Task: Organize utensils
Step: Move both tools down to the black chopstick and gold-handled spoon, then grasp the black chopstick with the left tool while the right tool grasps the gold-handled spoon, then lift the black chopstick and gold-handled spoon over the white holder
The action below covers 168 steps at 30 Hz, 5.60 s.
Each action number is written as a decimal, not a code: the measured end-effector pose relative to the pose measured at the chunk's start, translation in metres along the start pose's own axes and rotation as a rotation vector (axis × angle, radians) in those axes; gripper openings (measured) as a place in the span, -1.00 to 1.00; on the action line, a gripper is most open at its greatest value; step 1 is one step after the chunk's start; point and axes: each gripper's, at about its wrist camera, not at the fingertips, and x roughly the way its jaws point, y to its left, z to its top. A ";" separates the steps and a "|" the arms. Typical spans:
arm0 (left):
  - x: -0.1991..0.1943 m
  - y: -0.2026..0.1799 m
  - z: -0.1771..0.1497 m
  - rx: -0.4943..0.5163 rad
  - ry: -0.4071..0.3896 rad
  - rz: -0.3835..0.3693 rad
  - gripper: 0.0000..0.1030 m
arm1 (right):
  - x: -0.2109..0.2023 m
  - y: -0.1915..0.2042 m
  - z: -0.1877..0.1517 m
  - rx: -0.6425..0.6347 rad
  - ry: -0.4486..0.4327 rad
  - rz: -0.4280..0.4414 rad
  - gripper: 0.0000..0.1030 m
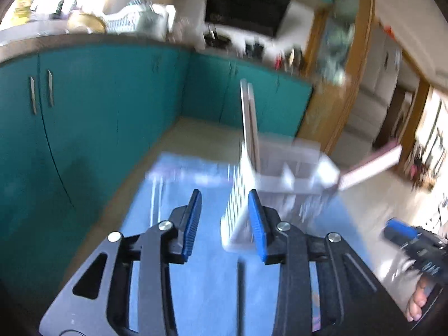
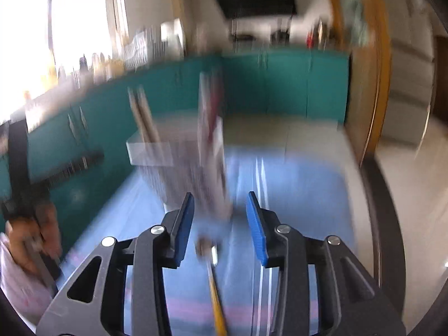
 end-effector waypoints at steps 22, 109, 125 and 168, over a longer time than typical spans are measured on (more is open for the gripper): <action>0.086 -0.014 -0.080 0.090 0.356 -0.011 -0.07 | 0.068 0.050 -0.089 0.019 0.472 0.194 -0.73; 0.088 -0.016 -0.079 0.160 0.407 0.081 -0.86 | 0.120 0.003 -0.052 0.070 0.386 0.184 -0.38; 0.091 -0.016 -0.081 0.191 0.413 0.094 -0.86 | 0.144 0.010 -0.041 0.047 0.386 0.291 -0.86; -0.127 -0.007 0.141 -0.088 -0.480 -0.073 -0.88 | -0.049 0.035 0.142 -0.049 -0.380 -0.063 -0.93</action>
